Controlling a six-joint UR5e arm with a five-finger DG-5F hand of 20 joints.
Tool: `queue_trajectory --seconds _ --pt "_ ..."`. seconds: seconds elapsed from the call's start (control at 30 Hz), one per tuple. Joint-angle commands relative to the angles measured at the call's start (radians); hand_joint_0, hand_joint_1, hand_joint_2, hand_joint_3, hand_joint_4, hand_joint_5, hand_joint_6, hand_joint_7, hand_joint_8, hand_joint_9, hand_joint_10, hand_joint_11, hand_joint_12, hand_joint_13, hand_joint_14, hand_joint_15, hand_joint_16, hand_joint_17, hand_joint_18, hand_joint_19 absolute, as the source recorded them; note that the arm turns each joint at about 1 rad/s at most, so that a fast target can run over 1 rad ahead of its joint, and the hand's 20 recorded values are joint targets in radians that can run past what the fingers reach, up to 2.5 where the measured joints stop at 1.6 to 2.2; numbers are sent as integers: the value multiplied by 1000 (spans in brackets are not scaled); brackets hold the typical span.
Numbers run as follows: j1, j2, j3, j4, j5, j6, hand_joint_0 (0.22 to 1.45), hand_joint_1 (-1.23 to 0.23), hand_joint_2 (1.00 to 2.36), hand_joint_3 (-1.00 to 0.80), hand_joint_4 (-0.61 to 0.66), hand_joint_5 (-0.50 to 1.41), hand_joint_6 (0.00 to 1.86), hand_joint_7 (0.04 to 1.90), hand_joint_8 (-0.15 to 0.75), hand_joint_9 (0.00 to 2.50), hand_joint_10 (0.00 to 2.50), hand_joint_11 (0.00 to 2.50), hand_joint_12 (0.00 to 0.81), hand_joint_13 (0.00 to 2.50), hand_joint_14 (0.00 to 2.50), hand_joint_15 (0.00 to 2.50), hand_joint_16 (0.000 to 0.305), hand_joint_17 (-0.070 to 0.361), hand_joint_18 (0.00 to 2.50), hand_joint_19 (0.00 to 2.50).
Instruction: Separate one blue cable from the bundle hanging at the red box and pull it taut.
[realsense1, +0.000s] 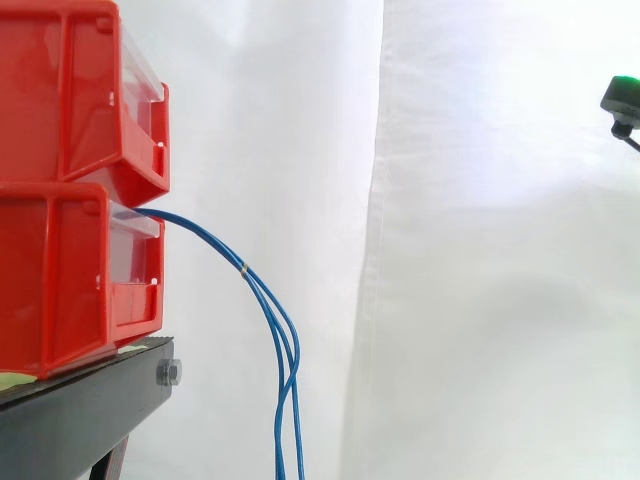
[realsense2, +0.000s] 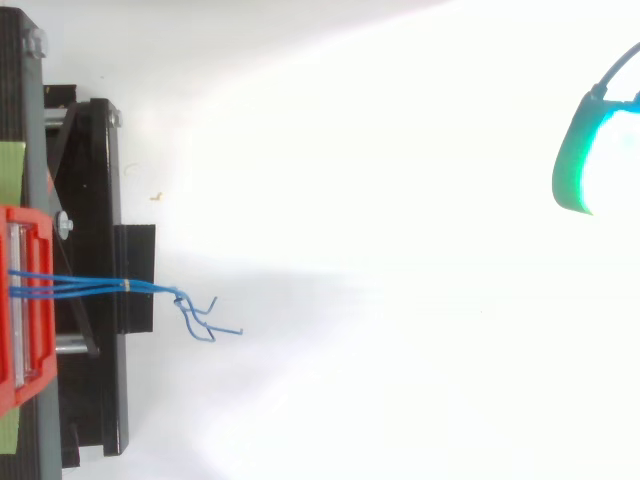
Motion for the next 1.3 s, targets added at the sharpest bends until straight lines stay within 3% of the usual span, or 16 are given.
queue_trajectory --seconds 0.0,1.27 --pt "0 0 0 0 0 0 582 -595 1004 -447 209 -201 503 785 304 587 5 152 296 448 5 155 34 77 539 214" --pt "-1 0 0 0 0 0 586 -565 1005 -445 217 -198 503 784 314 616 6 176 299 466 5 157 34 77 562 212"
